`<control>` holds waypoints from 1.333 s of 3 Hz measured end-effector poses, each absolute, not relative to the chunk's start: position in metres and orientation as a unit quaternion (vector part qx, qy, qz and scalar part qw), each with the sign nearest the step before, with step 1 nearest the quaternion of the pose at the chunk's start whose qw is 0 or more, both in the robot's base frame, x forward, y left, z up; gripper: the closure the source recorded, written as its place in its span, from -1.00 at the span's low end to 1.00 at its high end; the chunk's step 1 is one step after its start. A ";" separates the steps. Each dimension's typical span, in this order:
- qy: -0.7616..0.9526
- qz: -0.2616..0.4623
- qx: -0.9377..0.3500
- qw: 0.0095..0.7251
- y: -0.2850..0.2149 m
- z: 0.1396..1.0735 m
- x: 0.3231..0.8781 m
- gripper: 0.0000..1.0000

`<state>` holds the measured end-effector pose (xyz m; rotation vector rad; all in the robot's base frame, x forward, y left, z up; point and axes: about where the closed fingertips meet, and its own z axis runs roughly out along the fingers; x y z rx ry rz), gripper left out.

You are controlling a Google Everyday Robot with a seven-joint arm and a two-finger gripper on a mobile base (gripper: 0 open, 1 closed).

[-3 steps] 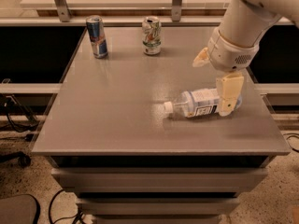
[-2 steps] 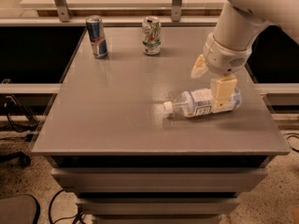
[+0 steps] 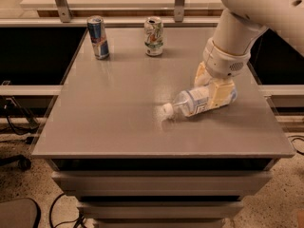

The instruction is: Move blue plastic bottle near redbull can

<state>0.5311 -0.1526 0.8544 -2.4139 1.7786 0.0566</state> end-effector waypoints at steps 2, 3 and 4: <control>0.552 0.010 -0.827 0.103 -0.119 0.884 0.525 1.00; 0.519 0.009 -0.847 0.115 -0.085 0.895 0.521 1.00; 0.519 0.009 -0.847 0.116 -0.085 0.895 0.521 1.00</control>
Offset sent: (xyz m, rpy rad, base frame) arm -0.0153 0.0579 0.0520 0.0581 -0.0891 0.1642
